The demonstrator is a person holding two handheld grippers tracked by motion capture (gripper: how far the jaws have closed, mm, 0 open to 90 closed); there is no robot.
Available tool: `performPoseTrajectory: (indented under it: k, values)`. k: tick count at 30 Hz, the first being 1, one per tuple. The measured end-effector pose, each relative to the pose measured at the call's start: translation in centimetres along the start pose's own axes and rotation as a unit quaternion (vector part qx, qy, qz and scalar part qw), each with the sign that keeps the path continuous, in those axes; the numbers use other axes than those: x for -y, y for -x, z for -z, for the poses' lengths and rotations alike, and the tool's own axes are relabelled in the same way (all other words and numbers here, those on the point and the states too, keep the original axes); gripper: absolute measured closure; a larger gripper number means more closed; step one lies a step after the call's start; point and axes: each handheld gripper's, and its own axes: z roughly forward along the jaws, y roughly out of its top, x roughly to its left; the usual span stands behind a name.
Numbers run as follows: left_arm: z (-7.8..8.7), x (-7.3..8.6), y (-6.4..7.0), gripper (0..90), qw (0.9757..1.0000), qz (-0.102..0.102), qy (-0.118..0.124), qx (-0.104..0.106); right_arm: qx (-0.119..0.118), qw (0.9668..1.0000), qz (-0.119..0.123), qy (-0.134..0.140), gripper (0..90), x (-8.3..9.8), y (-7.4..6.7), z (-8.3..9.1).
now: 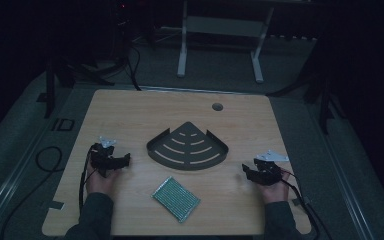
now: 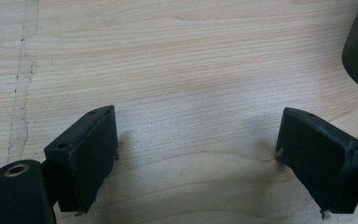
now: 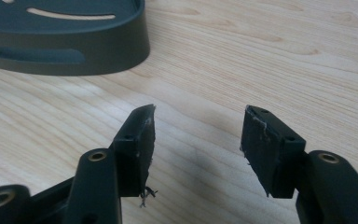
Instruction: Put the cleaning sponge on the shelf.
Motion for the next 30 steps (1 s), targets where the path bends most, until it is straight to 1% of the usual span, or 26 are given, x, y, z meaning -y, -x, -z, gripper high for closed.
performPoseTrajectory:
  k: [1,4,6,7,10,13,14,17,19,22,25,28,30]
  values:
    - [0.0,0.0,0.0,13.1,1.0000,0.000,0.000,0.000,-0.004,1.0000,0.000,0.001,44.6,-0.1,-0.1,0.2]
    - [0.0,0.0,0.0,13.1,1.0000,0.000,0.000,0.000,-0.005,0.9999,0.009,0.004,45.8,-0.4,-0.5,0.7]
    - [0.0,0.0,0.0,13.1,1.0000,0.000,0.000,0.000,-0.007,0.9999,0.011,0.005,46.2,-0.5,-0.7,0.9]
    - [0.0,0.0,0.0,13.1,1.0000,0.000,0.000,0.000,-0.009,0.9998,0.015,0.007,47.6,-0.7,-1.0,1.2]
    - [0.0,0.0,0.0,13.1,1.0000,0.000,0.000,0.000,-0.010,0.9996,0.025,0.005,49.7,-1.0,-1.4,1.6]
    - [0.0,0.0,0.0,13.1,1.0000,0.000,0.000,0.000,-0.018,0.9990,0.042,0.001,54.1,-1.3,-2.1,1.9]
    - [0.0,0.0,0.0,13.1,1.0000,0.000,0.000,0.000,-0.025,0.9986,0.047,0.001,56.0,-1.4,-2.5,2.0]
    - [0.0,0.0,0.0,13.1,1.0000,0.000,0.000,0.000,-0.041,0.9976,0.057,0.000,65.1,-1.7,-3.3,2.3]
    - [0.0,0.0,0.0,13.1,1.0000,0.000,0.000,0.000,-0.053,0.9965,0.064,0.000,72.2,-1.9,-3.9,2.4]
    - [0.0,0.0,0.0,13.1,1.0000,-0.001,-0.001,0.000,-0.074,0.9941,0.079,-0.003,82.0,-2.4,-4.8,2.6]
    - [0.0,0.0,0.0,13.1,1.0000,0.000,-0.001,0.000,-0.090,0.9917,0.092,-0.005,89.5,-2.9,-5.7,2.6]
    - [0.0,0.0,0.0,13.1,1.0000,-0.001,-0.001,0.000,-0.099,0.9899,0.102,-0.009,89.9,-3.3,-6.5,2.5]
    - [0.0,0.0,0.0,13.1,1.0000,0.000,0.000,0.000,-0.111,0.9880,0.107,-0.012,90.0,-3.4,-7.2,2.4]
